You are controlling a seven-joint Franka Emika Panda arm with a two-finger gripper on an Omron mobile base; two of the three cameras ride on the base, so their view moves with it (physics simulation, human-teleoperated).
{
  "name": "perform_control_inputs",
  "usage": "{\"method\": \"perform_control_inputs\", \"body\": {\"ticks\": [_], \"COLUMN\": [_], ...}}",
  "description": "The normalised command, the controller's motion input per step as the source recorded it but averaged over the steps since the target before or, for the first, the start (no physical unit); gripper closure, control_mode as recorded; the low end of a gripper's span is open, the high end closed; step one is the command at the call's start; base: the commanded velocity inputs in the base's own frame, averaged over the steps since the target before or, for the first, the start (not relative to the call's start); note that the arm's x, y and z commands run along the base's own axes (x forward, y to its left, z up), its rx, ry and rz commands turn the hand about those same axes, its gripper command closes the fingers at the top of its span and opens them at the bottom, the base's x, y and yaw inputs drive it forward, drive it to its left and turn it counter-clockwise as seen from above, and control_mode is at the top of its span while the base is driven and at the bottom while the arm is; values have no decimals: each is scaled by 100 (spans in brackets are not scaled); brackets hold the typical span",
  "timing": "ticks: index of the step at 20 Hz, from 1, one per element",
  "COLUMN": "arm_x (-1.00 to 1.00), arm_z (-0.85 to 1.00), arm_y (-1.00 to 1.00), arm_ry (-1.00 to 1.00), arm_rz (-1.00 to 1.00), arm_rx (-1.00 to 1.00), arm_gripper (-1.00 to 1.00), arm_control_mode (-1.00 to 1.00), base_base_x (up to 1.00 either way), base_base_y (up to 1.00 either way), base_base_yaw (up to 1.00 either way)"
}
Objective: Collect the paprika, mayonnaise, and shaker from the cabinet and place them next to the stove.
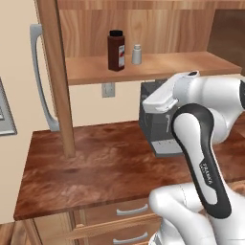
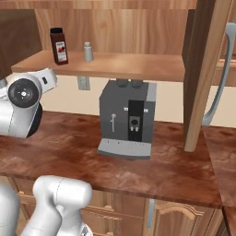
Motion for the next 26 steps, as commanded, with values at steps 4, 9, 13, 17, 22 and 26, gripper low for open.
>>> {"method": "perform_control_inputs", "body": {"ticks": [4,9,13,17,22,26], "arm_x": [36,39,30,22,18,29], "arm_z": [49,51,42,32,12,2], "arm_y": [0,-2,-5,-17,-8,0], "arm_ry": [-3,0,0,0,0,0], "arm_rz": [-6,-2,-4,-5,-2,0], "arm_rx": [11,5,4,4,8,3], "arm_gripper": [-100,-100,-100,-100,-100,-100], "arm_control_mode": [-100,-100,-100,-100,-100,-100], "base_base_x": [0,0,0,0,0,0], "base_base_y": [0,0,0,0,0,0], "base_base_yaw": [0,0,0,0,0,0]}}
